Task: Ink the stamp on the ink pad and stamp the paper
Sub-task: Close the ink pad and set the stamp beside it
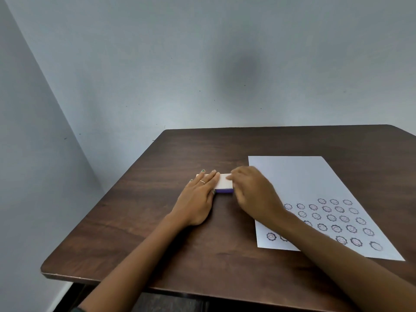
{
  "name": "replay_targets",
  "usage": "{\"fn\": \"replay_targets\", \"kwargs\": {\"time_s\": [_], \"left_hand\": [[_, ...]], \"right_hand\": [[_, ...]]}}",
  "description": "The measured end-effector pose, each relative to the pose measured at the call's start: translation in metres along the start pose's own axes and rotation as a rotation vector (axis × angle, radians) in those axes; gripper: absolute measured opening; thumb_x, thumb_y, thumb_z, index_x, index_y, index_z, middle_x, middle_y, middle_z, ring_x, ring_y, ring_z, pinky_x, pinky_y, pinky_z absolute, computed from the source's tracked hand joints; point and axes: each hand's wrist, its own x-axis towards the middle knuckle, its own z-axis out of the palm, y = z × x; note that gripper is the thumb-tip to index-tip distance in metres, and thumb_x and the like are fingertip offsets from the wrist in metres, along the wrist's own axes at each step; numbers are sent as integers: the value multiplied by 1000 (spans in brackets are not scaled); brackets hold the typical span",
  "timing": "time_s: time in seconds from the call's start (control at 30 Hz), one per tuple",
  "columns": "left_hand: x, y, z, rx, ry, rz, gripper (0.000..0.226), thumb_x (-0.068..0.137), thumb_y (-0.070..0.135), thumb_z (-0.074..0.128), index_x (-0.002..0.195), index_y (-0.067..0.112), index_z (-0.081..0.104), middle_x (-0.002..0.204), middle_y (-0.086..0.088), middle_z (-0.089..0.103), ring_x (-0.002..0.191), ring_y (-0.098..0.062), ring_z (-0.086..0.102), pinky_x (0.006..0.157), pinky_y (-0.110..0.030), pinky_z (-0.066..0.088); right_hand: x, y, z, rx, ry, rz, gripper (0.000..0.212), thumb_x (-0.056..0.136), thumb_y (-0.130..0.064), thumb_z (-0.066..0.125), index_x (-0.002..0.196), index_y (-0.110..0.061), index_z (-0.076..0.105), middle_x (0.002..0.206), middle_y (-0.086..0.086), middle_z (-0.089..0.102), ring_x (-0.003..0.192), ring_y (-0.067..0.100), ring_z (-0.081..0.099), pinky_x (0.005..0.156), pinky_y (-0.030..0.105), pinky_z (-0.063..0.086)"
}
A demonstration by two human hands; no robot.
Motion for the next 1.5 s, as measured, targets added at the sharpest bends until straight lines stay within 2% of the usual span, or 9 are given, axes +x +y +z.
{"fn": "replay_targets", "kwargs": {"time_s": [0.13, 0.3, 0.5, 0.7, 0.83, 1.0, 1.1, 1.2, 1.5], "left_hand": [[20, -9, 4, 9, 5, -30, 49, 100, 21, 28, 149, 23, 20, 158, 3, 18, 147, -19, 7, 119, -37, 10], [50, -21, 3, -24, 31, -118, 50, 98, 15, 29, 146, 28, 28, 157, -3, 20, 145, -24, 7, 116, -32, 6], [76, -31, 4, 24, 35, -202, 49, 99, 21, 28, 146, 33, 26, 157, 1, 23, 145, -22, 10, 114, -34, 11], [77, -36, 8, 27, 86, -204, 47, 98, 27, 32, 144, 36, 31, 155, 4, 29, 143, -21, 14, 112, -41, 19], [77, -38, 9, 24, 122, -186, 46, 96, 28, 36, 142, 37, 35, 151, 6, 35, 140, -19, 19, 109, -44, 24], [77, -38, 7, -3, 140, -185, 46, 95, 30, 39, 140, 38, 38, 149, 7, 38, 138, -18, 21, 108, -44, 25], [76, -38, 6, -9, 137, -181, 45, 95, 30, 39, 140, 37, 38, 150, 7, 37, 139, -18, 19, 108, -43, 24], [76, -36, 5, -2, 122, -164, 46, 96, 32, 39, 142, 35, 36, 154, 7, 29, 144, -18, 13, 111, -41, 21], [77, -34, 6, 25, 70, -104, 51, 97, 36, 37, 146, 26, 27, 156, 7, 24, 146, -20, 12, 116, -41, 15]], "right_hand": [[17, 23, -15, 57, 130, 185, 24, 82, -1, 55, 101, -9, 65, 105, 12, 65, 98, 26, 55, 85, 29, 41], [27, 49, -20, 153, -35, 378, 34, 84, -18, 62, 117, -10, 58, 125, 13, 58, 109, 25, 55, 91, 33, 45], [31, 55, -8, 176, -100, 391, 35, 83, -19, 64, 116, -9, 58, 126, 12, 58, 108, 24, 57, 89, 27, 44], [32, 63, 0, 193, -93, 357, 25, 84, -18, 63, 106, -5, 64, 109, 14, 68, 84, 12, 55, 77, 20, 41], [39, 66, -1, 233, -74, 348, 27, 81, -15, 68, 105, -4, 65, 106, 14, 69, 82, 11, 56, 75, 19, 42], [65, 65, 1, 322, 42, 371, 24, 82, -8, 65, 105, -1, 63, 97, 16, 71, 73, 12, 62, 61, 2, 43], [82, 61, 14, 318, 67, 408, 23, 84, -6, 62, 106, -1, 62, 100, 17, 70, 76, 14, 62, 66, 11, 45], [89, 61, 29, 280, 32, 408, 27, 81, -4, 64, 107, -3, 62, 105, 16, 68, 78, 9, 55, 60, 5, 38], [89, 66, 44, 273, -12, 422, 24, 81, -7, 65, 104, -3, 63, 104, 17, 68, 86, 18, 60, 74, 23, 46]]}}
